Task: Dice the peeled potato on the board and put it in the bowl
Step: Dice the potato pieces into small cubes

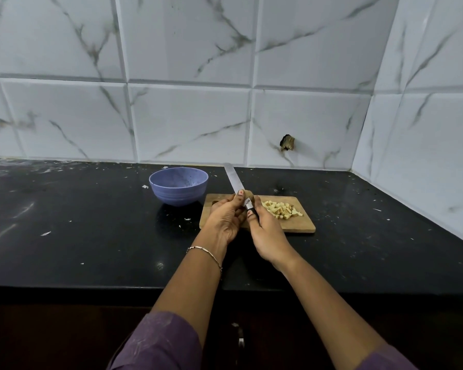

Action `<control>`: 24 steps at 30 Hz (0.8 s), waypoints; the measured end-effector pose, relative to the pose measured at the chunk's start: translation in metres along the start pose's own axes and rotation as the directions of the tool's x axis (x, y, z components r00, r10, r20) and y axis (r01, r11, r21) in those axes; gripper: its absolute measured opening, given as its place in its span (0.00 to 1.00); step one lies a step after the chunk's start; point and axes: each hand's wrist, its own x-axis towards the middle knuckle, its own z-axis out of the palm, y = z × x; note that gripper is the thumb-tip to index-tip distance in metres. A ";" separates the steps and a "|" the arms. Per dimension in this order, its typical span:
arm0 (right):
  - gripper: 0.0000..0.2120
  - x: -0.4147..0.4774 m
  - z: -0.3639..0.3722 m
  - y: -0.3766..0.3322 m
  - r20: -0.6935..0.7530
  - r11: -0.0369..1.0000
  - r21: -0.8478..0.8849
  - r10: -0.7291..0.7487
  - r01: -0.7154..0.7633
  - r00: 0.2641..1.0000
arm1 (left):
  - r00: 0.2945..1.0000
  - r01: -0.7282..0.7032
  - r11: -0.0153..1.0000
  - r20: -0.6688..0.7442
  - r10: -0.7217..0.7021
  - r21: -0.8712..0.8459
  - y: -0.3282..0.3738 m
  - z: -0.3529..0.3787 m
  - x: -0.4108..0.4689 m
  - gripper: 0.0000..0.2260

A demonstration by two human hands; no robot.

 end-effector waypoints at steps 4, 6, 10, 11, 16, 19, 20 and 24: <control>0.24 -0.002 0.002 -0.001 0.051 0.997 -0.066 -0.031 0.034 0.998 | 1.000 -0.017 0.999 -0.012 0.017 -0.038 -0.002 0.001 0.001 0.18; 0.27 -0.004 0.009 0.000 0.088 0.987 -0.135 -0.076 0.087 0.993 | 0.999 -0.053 0.998 -0.008 0.053 -0.029 -0.001 0.003 0.000 0.15; 0.30 -0.004 0.011 0.001 0.091 0.991 -0.103 -0.071 0.080 0.993 | 0.997 -0.073 0.997 -0.015 0.072 -0.029 -0.002 0.005 0.000 0.11; 0.30 -0.004 0.010 0.000 0.086 0.993 -0.089 -0.075 0.083 0.993 | 0.997 -0.066 0.996 -0.030 0.064 -0.056 -0.001 0.006 0.002 0.07; 0.27 -0.008 0.008 -0.002 0.025 0.997 -0.052 -0.052 0.053 0.998 | 0.995 -0.058 0.983 -0.095 0.042 -0.174 0.005 -0.001 0.009 0.05; 0.23 -0.013 0.002 -0.008 -0.051 0.998 -0.055 -0.038 0.035 0.998 | 0.984 -0.083 0.988 -0.167 0.061 -0.132 0.008 -0.005 0.011 0.11; 0.21 -0.014 0.001 -0.009 -0.079 0.997 -0.065 -0.034 0.029 0.996 | 0.978 -0.097 0.990 -0.196 0.075 -0.105 0.008 -0.007 0.011 0.11; 0.16 -0.012 0.001 -0.009 -0.215 0.993 -0.113 -0.004 -0.021 0.977 | 0.956 -0.176 0.972 -0.209 0.206 0.153 0.004 -0.009 0.013 0.14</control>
